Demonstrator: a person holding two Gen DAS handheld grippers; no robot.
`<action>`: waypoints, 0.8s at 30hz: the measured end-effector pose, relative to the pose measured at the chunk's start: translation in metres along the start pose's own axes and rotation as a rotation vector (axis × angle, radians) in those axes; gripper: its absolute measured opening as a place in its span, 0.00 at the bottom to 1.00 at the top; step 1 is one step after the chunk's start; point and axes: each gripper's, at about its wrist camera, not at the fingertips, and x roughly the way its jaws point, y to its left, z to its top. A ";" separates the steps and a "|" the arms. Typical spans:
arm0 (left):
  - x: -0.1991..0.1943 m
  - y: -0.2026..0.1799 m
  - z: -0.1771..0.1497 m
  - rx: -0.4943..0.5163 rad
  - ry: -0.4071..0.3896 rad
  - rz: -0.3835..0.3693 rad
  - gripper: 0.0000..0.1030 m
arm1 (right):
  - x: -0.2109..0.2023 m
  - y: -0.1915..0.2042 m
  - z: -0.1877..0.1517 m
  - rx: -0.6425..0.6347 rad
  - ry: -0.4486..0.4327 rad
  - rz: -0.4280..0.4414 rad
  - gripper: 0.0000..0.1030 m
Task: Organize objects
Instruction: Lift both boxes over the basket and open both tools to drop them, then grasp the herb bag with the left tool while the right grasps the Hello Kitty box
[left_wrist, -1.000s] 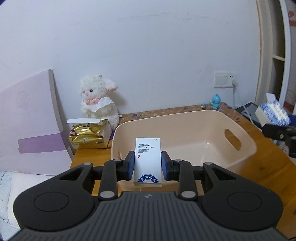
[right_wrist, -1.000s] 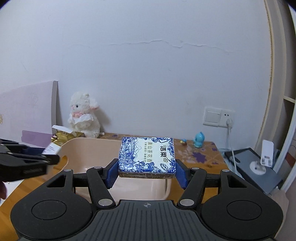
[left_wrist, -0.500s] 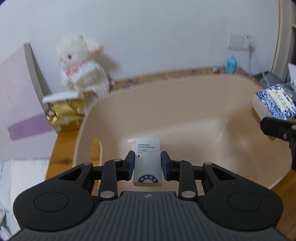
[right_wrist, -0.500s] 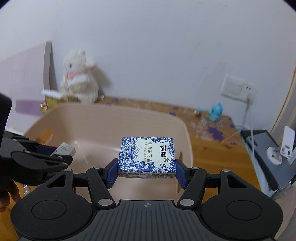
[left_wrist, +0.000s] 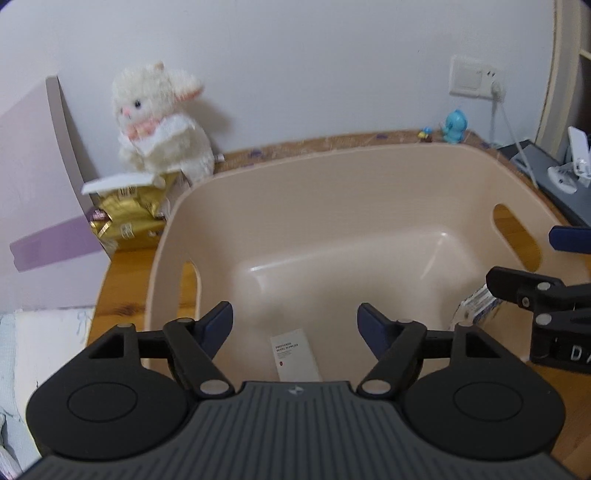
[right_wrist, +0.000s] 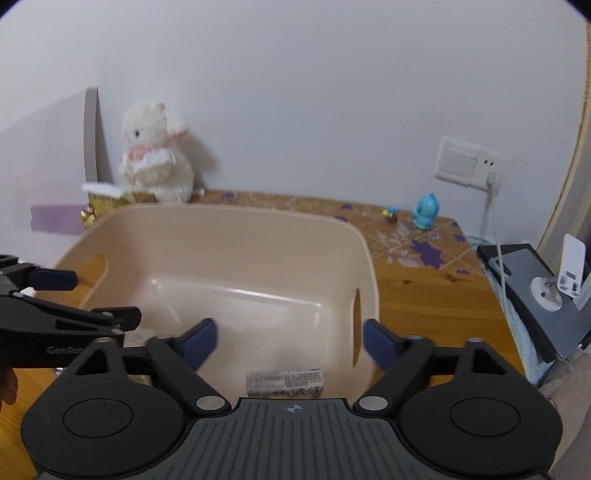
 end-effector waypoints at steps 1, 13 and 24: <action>-0.007 0.001 0.000 -0.001 -0.015 0.004 0.78 | -0.007 -0.001 -0.001 0.005 -0.014 0.002 0.96; -0.072 0.022 -0.030 -0.050 -0.104 0.036 0.88 | -0.058 -0.006 -0.030 0.020 -0.047 0.008 1.00; -0.081 0.037 -0.075 -0.063 -0.077 0.056 0.88 | -0.041 -0.016 -0.071 0.029 0.059 -0.012 1.00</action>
